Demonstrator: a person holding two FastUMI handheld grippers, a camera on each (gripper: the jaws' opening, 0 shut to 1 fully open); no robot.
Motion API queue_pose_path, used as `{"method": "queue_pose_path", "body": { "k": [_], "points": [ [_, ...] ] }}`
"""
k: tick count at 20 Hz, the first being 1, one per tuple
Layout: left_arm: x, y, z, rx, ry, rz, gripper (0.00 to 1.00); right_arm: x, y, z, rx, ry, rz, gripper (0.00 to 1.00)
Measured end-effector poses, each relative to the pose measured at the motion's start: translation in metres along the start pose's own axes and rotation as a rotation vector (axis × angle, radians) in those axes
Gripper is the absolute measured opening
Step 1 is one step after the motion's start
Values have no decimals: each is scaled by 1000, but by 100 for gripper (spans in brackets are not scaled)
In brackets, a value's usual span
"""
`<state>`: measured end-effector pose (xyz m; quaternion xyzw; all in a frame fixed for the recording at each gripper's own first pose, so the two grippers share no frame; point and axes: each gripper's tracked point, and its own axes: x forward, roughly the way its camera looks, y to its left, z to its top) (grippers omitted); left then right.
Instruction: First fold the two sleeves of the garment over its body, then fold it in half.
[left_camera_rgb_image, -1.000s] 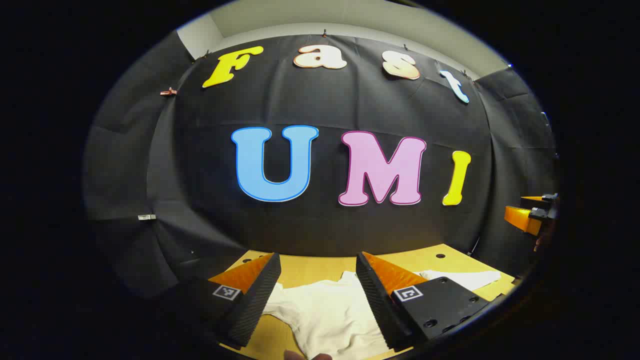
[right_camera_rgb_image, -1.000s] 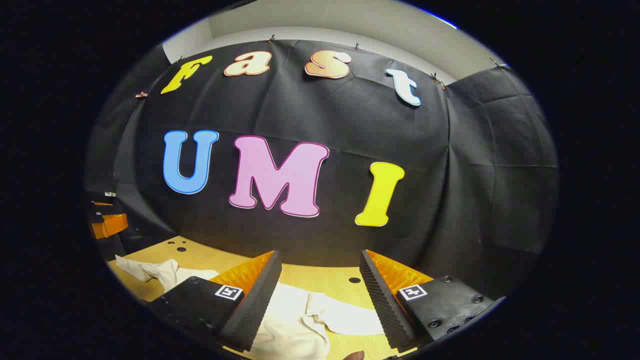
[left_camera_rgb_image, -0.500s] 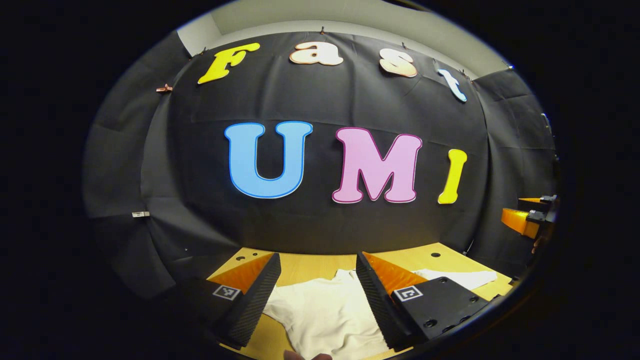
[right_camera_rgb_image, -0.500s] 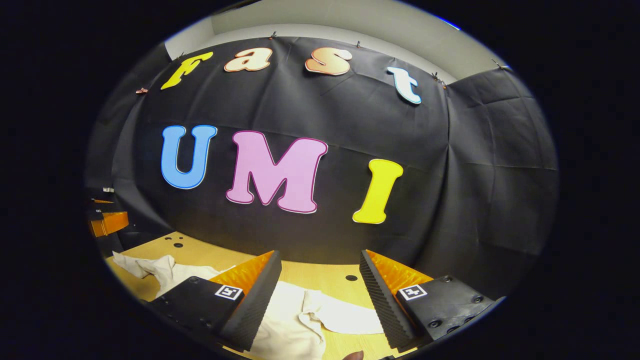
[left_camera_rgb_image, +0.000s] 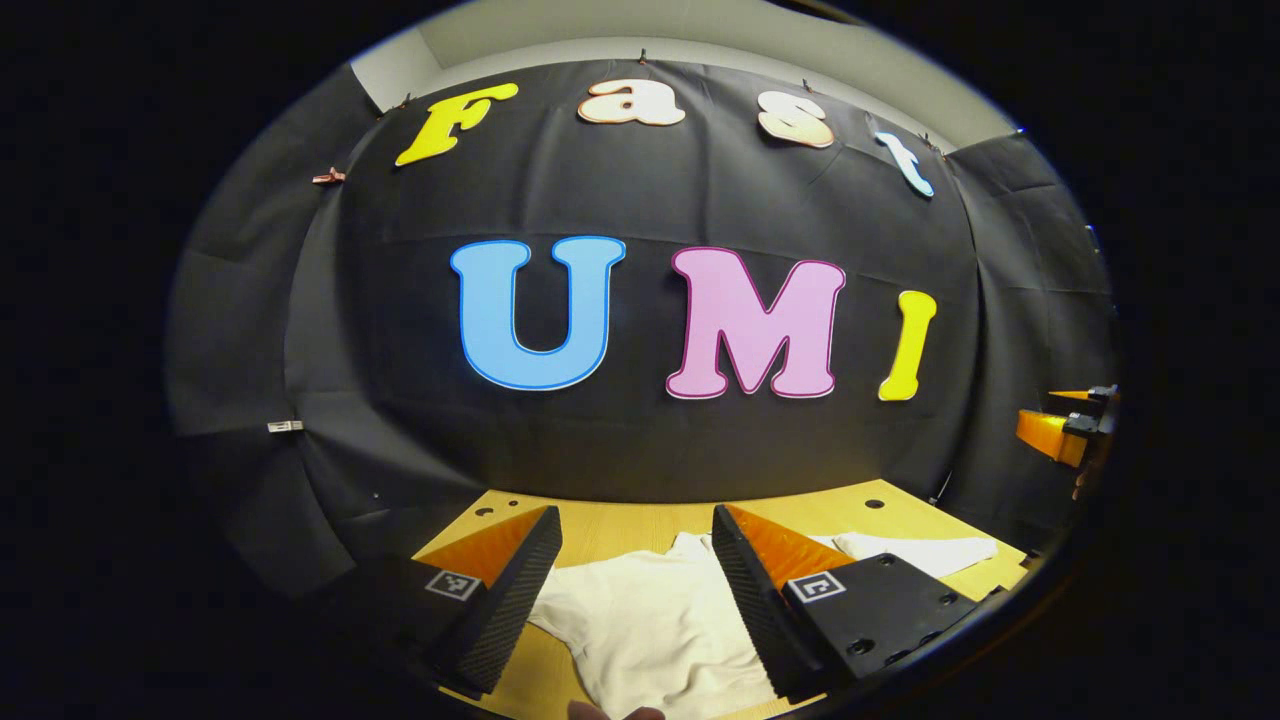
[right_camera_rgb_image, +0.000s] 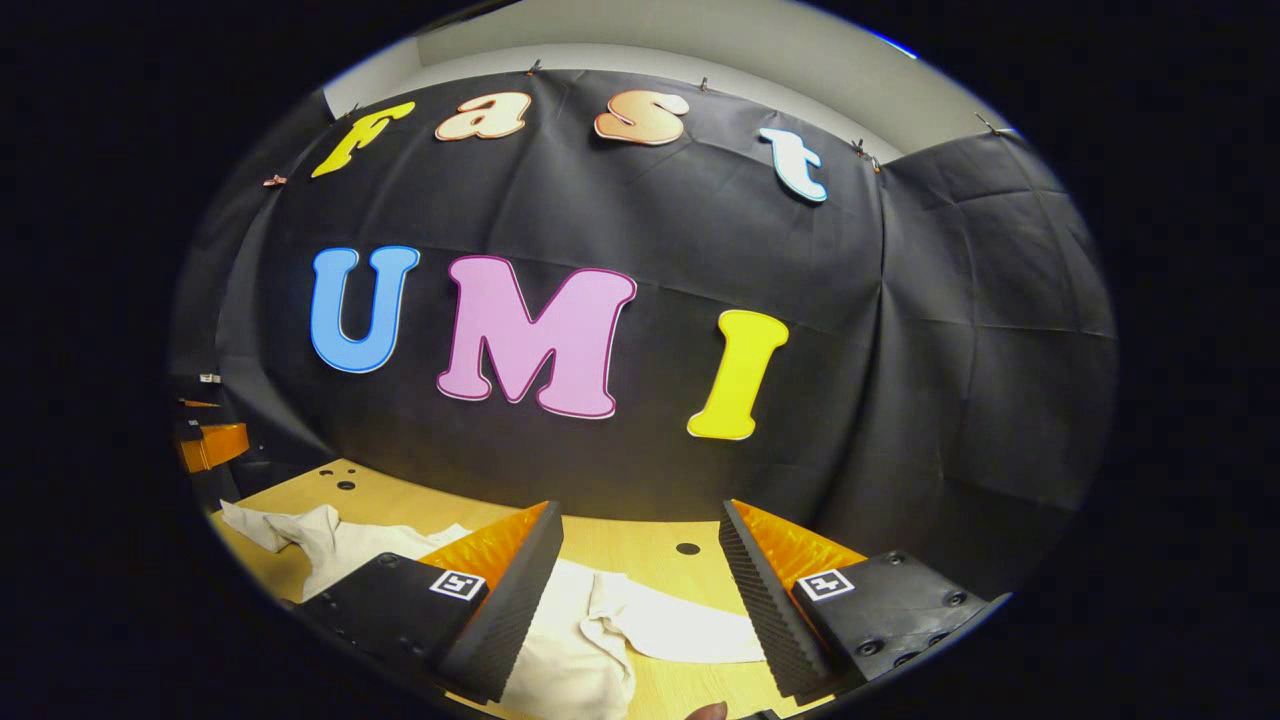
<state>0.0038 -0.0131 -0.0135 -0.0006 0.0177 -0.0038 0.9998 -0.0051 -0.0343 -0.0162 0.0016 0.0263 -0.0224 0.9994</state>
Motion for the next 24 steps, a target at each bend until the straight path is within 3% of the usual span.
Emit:
{"method": "queue_pose_path", "body": {
  "k": [2,9,13,19,24],
  "points": [
    [-1,-5,-3,-1,7,1,95,4,-19,-20,37,65,-24,97],
    [-4,-27,-24,-50,77,31,96,25,-135,-157,100,419,-199,98],
    [-5,-41,-28,-15,100,55,95,40,-182,-230,208,598,-253,98],
    [-7,-65,-33,13,134,100,95,73,-214,-334,293,778,-296,96],
    [-15,-80,-40,43,164,168,95,90,-223,-386,334,853,-271,98]
  ]
}}
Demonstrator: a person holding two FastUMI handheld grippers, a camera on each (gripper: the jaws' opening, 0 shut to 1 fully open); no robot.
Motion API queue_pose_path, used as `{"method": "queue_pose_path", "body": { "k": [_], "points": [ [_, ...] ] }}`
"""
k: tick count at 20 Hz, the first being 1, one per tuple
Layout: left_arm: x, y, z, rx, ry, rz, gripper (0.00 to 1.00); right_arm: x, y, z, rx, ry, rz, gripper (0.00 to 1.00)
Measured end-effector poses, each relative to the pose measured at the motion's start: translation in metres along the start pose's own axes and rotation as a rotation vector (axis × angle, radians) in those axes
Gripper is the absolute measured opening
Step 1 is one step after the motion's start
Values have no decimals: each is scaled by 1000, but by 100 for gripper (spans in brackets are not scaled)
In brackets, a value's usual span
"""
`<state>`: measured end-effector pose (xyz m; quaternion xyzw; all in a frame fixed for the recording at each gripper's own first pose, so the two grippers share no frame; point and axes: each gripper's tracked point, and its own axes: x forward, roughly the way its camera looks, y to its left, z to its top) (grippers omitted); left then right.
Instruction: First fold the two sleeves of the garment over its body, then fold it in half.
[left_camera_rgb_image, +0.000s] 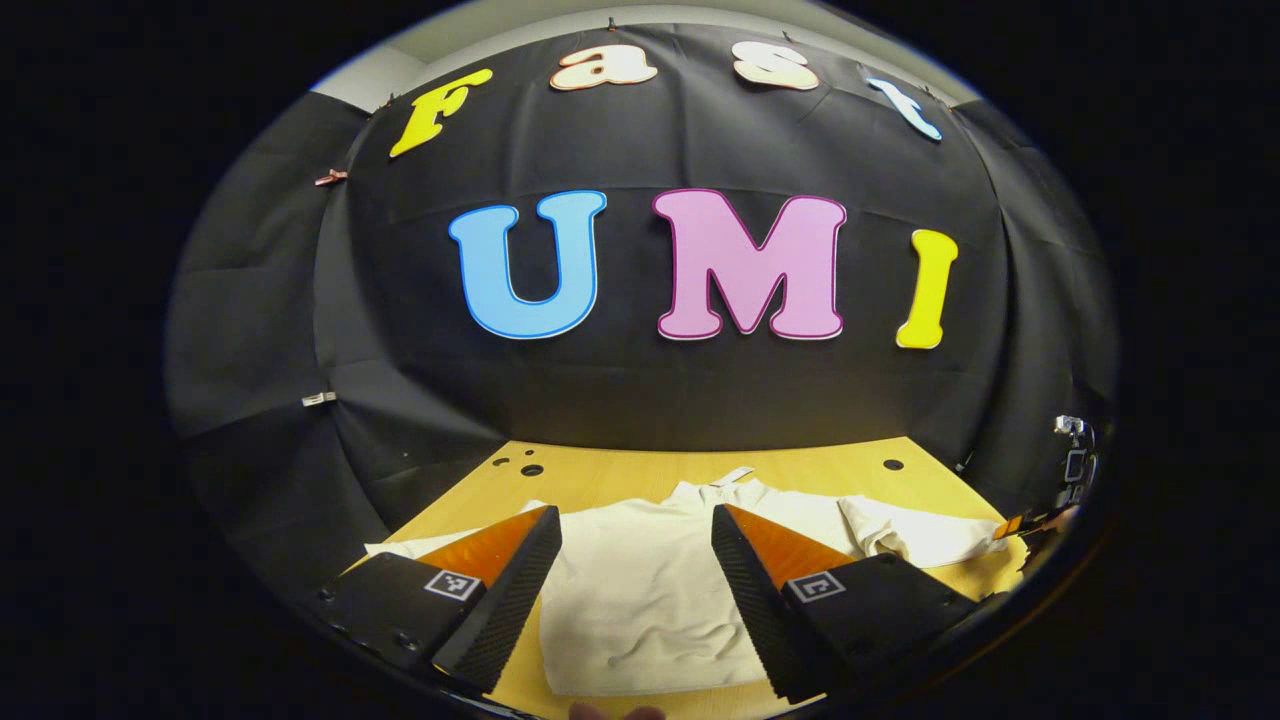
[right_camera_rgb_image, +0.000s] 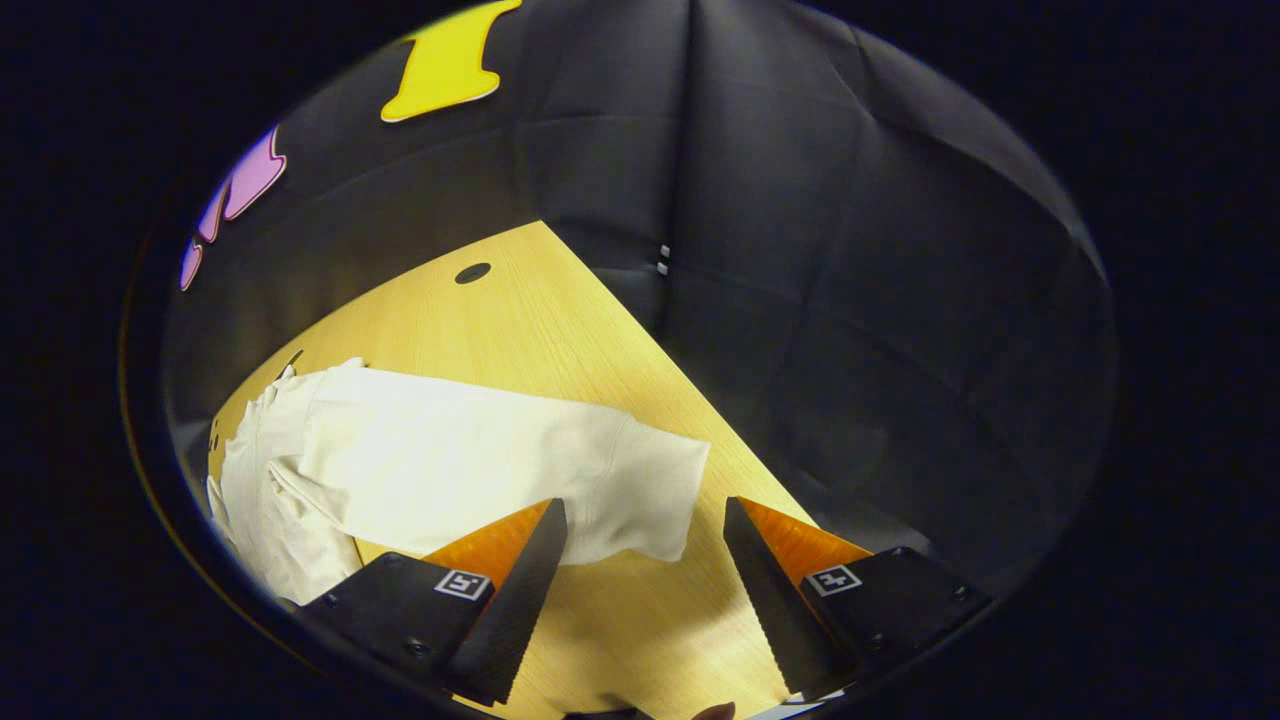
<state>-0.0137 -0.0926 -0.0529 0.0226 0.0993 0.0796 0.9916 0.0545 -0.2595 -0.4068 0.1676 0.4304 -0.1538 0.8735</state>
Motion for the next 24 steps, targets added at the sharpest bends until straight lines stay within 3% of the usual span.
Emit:
{"method": "queue_pose_path", "body": {
  "k": [4,6,9,10,18,21,24],
  "points": [
    [-12,-2,-5,7,15,68,95,23,2,-12,-52,51,1,98],
    [-19,-1,-7,6,19,91,97,26,2,-7,-83,36,23,92],
    [-22,0,-11,-12,23,91,99,22,12,-2,-11,39,87,25],
    [-21,2,-11,-16,23,85,98,20,13,0,6,23,94,19],
    [15,32,-16,-38,25,-25,97,-76,-1,15,19,-194,4,19],
    [28,54,-13,-35,7,-78,97,-126,23,19,45,-285,-18,19],
    [41,81,-19,-42,11,-110,97,-168,73,23,55,-355,12,19]
  ]
}}
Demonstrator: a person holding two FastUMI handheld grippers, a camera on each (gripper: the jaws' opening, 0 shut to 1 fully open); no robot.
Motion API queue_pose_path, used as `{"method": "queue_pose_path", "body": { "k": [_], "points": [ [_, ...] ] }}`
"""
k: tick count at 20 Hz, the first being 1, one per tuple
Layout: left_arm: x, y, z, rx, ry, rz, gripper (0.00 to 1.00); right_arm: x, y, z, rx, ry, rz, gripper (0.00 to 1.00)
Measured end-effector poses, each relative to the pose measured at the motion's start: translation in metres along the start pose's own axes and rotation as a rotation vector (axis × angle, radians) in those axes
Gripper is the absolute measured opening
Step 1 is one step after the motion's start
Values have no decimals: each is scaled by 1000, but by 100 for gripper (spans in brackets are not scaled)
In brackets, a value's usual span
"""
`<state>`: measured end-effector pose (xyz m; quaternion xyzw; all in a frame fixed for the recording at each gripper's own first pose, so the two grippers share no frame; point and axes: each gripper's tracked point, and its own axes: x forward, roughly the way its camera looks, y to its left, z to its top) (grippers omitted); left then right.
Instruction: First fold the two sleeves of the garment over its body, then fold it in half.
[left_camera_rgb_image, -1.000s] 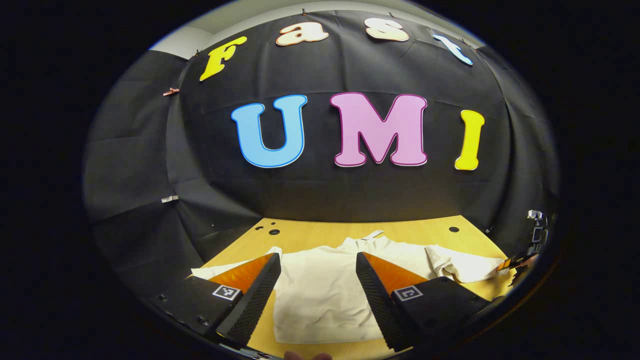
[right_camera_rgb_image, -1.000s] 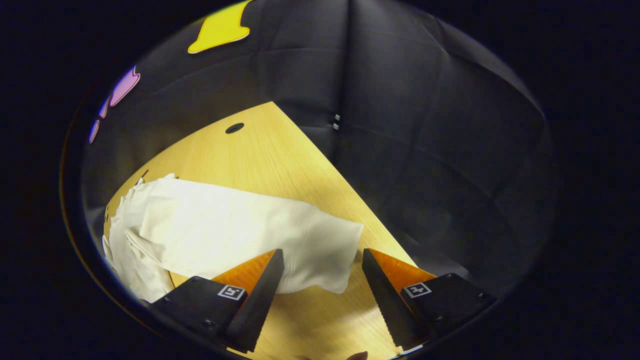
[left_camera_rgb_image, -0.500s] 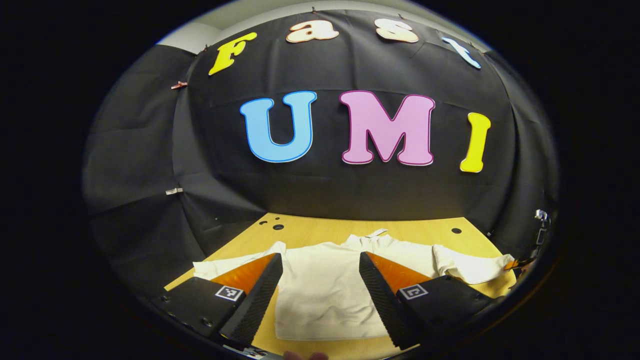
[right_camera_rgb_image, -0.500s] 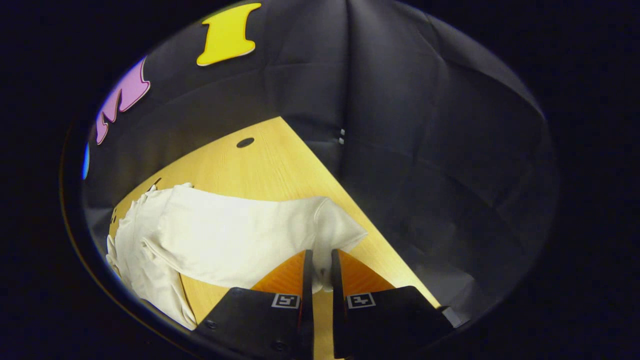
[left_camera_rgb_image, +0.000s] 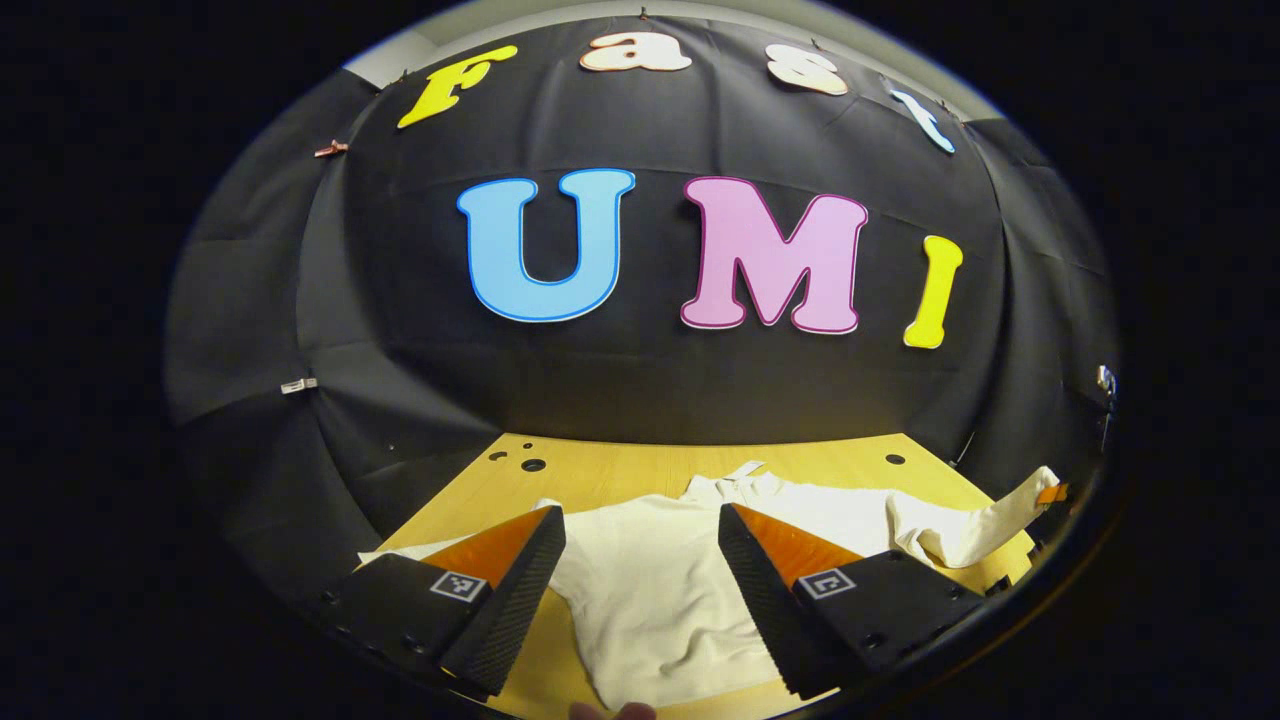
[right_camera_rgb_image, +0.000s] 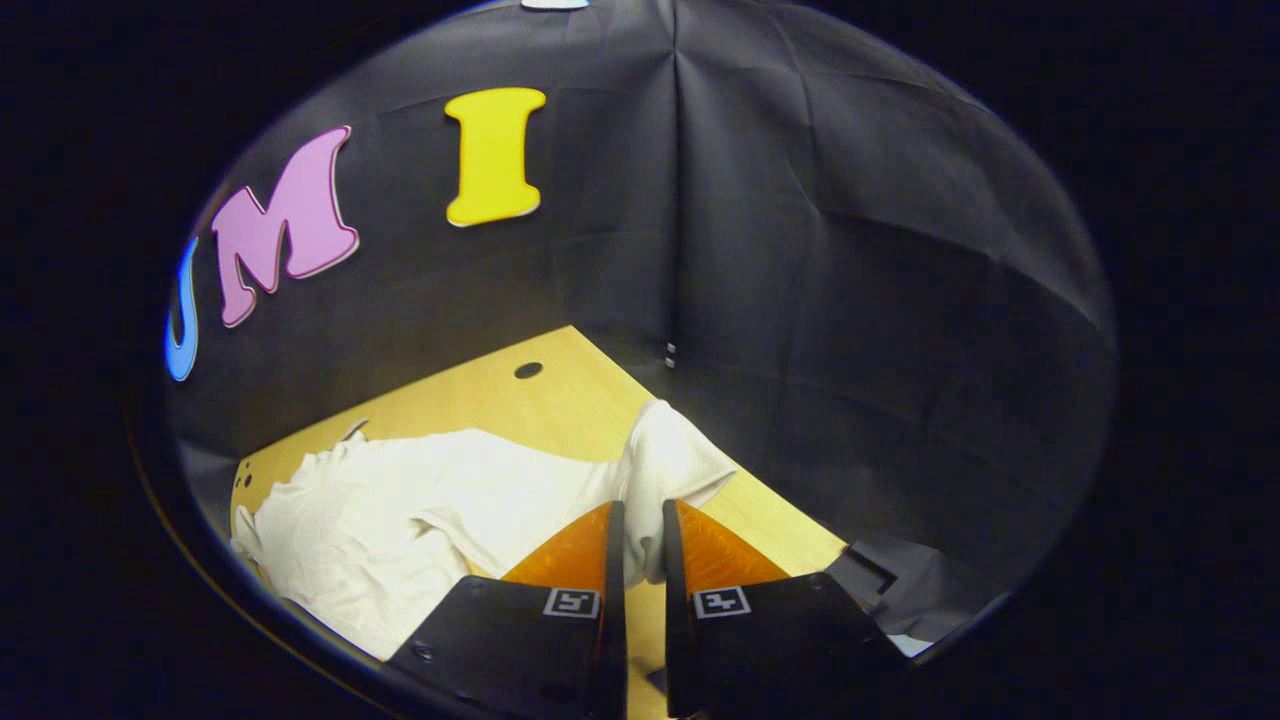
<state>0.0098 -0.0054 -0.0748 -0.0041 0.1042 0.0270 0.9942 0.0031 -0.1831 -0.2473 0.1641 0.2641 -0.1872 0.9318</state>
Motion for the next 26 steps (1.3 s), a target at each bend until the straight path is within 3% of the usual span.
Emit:
{"method": "queue_pose_path", "body": {
  "k": [6,12,19,26],
  "points": [
    [15,65,-10,-26,7,-4,97,-47,152,34,-55,-120,202,19],
    [24,139,-21,-40,6,57,98,-73,299,48,-112,-199,403,19],
    [36,231,-58,-54,70,146,99,-66,420,-13,-221,-118,536,19],
    [44,300,-116,-104,176,215,94,-42,491,-113,-315,87,598,19]
  ]
}}
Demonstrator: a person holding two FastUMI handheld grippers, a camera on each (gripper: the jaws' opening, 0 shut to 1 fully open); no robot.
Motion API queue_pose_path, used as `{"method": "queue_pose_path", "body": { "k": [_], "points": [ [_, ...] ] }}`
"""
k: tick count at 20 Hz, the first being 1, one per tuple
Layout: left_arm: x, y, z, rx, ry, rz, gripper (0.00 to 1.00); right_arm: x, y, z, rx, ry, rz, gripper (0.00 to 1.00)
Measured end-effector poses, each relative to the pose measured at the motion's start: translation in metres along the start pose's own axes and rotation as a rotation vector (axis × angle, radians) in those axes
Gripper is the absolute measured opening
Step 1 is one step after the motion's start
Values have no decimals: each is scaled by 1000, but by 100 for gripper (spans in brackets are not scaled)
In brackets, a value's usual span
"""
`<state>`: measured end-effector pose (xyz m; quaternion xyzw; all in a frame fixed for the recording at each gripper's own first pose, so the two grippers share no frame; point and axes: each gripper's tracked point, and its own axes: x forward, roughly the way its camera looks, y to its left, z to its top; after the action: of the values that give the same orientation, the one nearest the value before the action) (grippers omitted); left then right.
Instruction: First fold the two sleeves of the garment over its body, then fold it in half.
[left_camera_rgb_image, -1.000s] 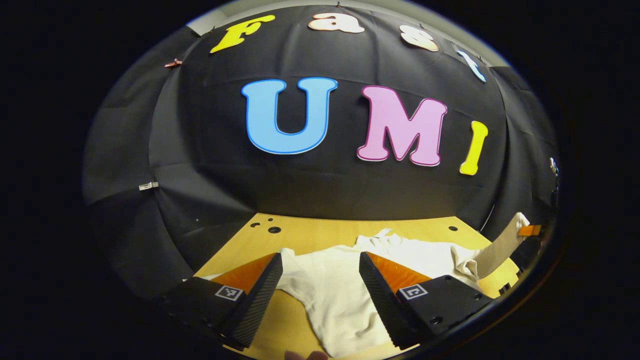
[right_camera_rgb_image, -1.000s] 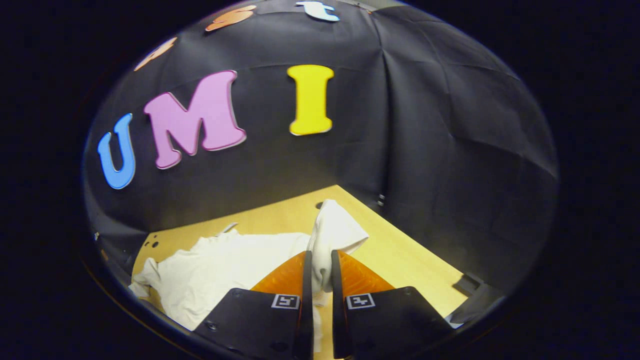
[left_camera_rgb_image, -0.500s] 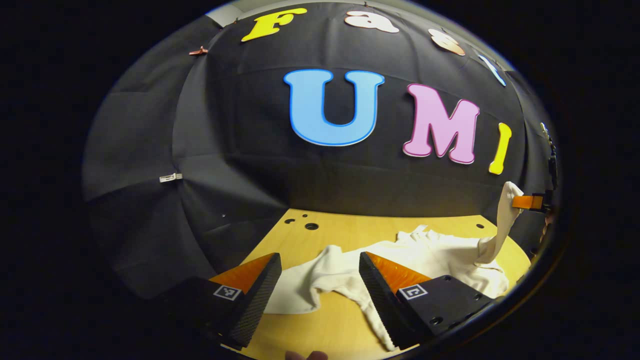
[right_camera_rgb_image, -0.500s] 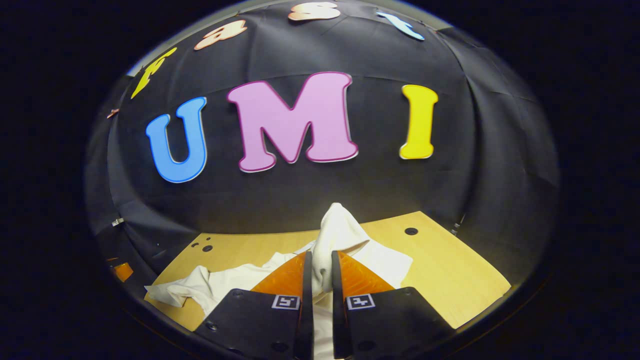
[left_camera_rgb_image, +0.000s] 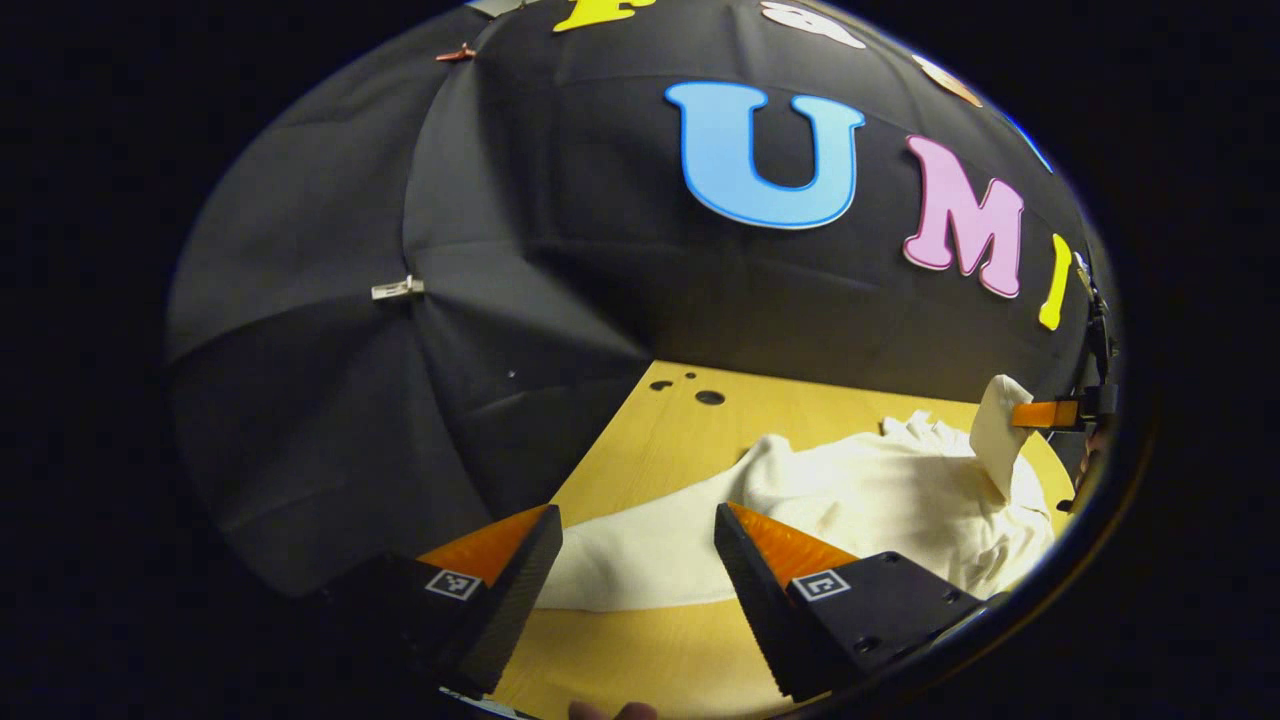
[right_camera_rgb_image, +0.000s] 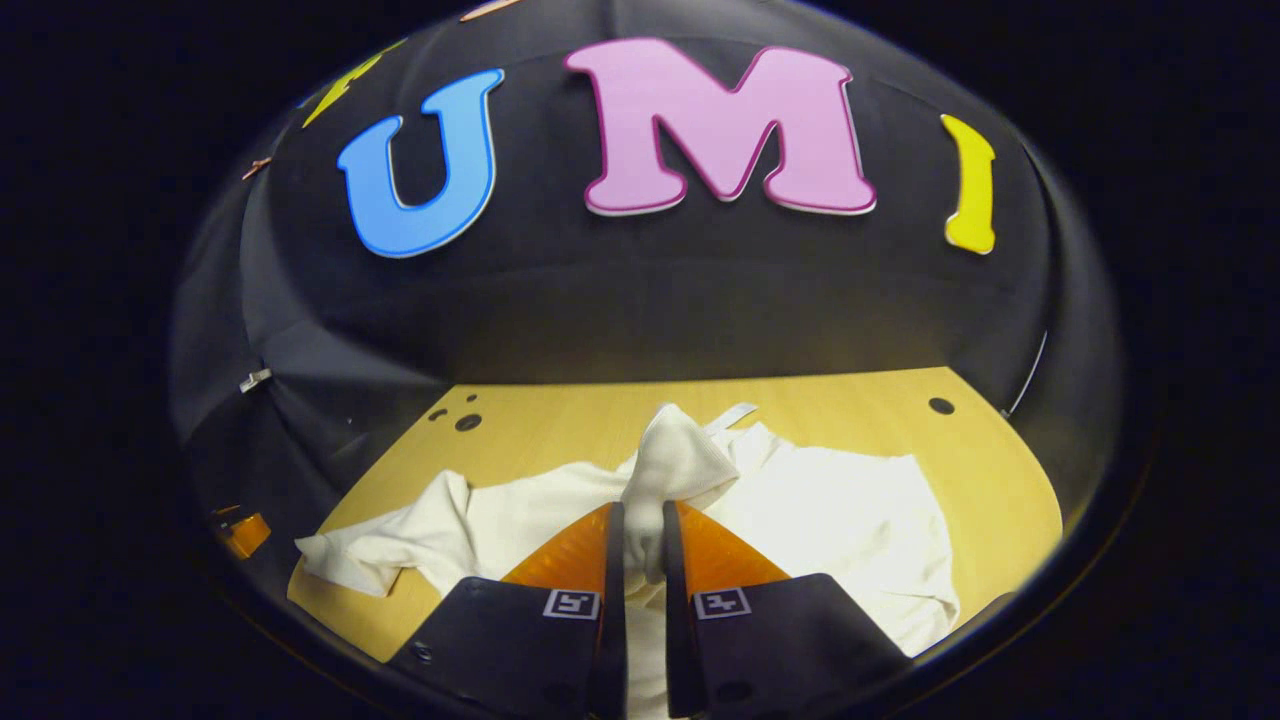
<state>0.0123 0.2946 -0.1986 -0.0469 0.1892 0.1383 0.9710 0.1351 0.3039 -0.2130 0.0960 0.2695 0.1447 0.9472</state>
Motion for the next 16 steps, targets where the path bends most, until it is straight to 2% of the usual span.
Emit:
{"method": "queue_pose_path", "body": {
  "k": [5,8,9,10,11,12,13,16],
  "points": [
    [21,30,-45,-30,98,28,96,26,32,-53,20,154,59,25],
    [30,46,-64,-58,142,68,96,23,70,-70,54,216,171,34],
    [34,51,-70,-63,154,79,96,20,80,-74,59,232,203,52],
    [39,54,-74,-62,166,89,97,18,85,-76,54,239,215,39],
    [42,57,-79,-57,176,98,97,15,85,-77,41,238,213,54],
    [46,59,-84,-48,187,108,96,10,81,-75,26,228,204,46],
    [49,62,-88,-42,199,116,96,5,79,-76,12,221,197,55],
    [60,61,-99,-43,241,121,96,-14,64,-78,-17,211,177,56]
  ]
}}
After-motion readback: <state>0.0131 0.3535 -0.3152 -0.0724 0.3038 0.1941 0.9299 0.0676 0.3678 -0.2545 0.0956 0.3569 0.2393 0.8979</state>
